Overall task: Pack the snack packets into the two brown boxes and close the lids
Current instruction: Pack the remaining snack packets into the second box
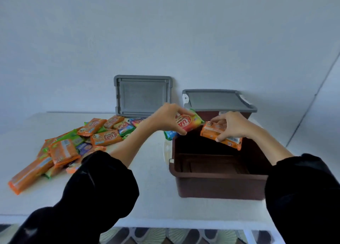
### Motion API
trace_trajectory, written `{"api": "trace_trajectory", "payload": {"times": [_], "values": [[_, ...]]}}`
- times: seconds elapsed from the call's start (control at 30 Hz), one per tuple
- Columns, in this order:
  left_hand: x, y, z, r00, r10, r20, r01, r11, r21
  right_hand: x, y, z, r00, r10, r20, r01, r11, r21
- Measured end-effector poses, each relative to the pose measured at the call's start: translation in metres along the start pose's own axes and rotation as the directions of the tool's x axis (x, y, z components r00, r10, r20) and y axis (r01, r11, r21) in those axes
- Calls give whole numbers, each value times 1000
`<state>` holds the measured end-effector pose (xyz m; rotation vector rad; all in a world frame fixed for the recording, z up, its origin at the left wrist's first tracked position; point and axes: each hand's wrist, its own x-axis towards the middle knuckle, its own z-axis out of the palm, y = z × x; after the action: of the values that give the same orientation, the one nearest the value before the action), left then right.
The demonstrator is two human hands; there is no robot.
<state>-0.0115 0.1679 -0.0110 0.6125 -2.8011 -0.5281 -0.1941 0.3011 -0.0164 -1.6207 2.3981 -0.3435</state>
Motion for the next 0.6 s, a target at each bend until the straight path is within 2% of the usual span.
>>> {"api": "trace_trajectory", "payload": {"times": [0.1,0.27,0.4,0.6], "values": [[24,27,27,996,36,75,-44,994,104,-2,38,1,996,-46,80,52,995,-83],[50,35,74,968,-33,247,-20,977,212,6,75,22,983,-116,140,134,983,-128],[60,30,101,943,-59,329,-57,942,331,10,88,41,966,-176,191,210,961,-179],[66,22,121,925,-57,376,-70,946,316,20,94,48,955,-189,229,235,952,-195]]}}
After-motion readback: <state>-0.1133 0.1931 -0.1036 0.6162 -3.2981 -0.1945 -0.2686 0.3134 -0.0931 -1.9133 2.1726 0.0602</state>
